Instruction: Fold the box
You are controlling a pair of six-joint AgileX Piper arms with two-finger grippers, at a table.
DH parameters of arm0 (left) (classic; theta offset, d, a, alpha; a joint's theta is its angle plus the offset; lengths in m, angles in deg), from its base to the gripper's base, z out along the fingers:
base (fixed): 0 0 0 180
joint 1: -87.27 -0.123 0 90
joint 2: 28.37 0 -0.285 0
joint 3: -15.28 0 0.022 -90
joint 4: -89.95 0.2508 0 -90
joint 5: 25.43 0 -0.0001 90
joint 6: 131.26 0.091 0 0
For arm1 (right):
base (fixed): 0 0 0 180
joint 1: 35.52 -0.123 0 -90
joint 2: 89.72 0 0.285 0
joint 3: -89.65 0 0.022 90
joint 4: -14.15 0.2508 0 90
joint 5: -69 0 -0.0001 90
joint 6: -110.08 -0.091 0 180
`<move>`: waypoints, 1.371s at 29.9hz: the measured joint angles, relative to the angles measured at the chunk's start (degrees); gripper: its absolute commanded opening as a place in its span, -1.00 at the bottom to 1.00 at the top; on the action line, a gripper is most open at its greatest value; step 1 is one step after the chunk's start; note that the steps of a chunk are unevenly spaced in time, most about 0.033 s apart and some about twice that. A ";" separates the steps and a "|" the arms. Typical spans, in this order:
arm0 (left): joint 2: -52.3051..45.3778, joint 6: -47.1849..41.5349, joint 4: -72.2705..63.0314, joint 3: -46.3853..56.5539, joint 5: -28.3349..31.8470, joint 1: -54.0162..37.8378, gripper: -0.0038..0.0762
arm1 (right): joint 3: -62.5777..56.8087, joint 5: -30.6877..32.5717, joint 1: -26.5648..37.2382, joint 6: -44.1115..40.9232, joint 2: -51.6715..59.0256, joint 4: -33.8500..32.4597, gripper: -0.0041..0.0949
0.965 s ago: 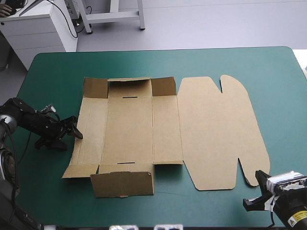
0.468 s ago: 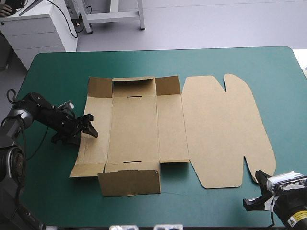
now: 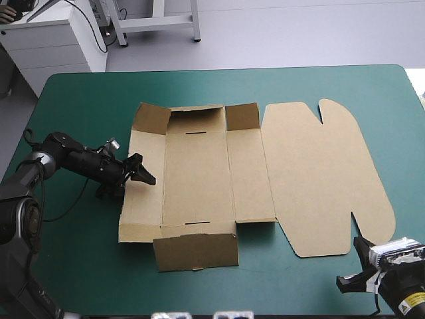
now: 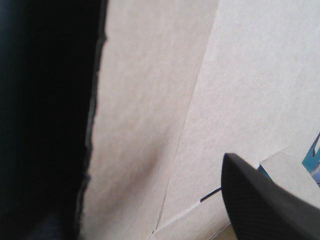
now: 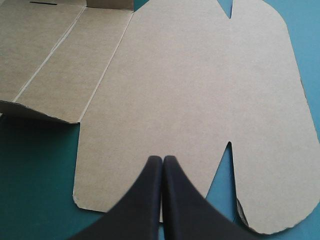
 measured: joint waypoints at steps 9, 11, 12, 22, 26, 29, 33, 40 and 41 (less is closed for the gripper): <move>0.45 1.28 -2.47 0.18 0.54 0.00 -0.02 | 0.00 0.00 0.00 0.00 0.00 0.00 -0.96; 0.45 1.28 -3.11 0.22 0.60 0.00 -0.16 | 0.00 0.00 0.00 0.00 0.00 0.00 -0.96; 0.45 1.28 -3.34 0.22 0.60 0.00 -0.27 | 0.00 0.00 0.00 0.00 0.00 0.00 -0.96; 0.45 2.61 -4.62 0.29 0.62 0.06 -0.92 | 0.00 0.00 0.00 0.00 0.00 0.00 -0.96; 0.45 4.81 -3.68 0.29 0.81 0.47 -0.92 | 0.00 0.00 0.00 0.00 0.00 0.00 -0.96; 0.20 6.83 -2.21 0.18 1.09 0.58 -0.92 | 0.00 0.00 0.00 0.00 0.00 0.00 -0.96; -0.26 7.91 0.96 -0.69 1.04 1.31 -0.92 | 0.00 0.00 0.00 0.00 0.00 0.00 -0.96; -1.76 7.90 14.11 -8.55 0.11 7.41 -0.92 | 0.00 0.00 0.00 0.00 0.00 0.00 -0.96; -1.89 7.84 16.70 -10.34 -0.02 8.76 -0.92 | 0.00 0.00 0.00 0.00 0.00 0.00 -0.96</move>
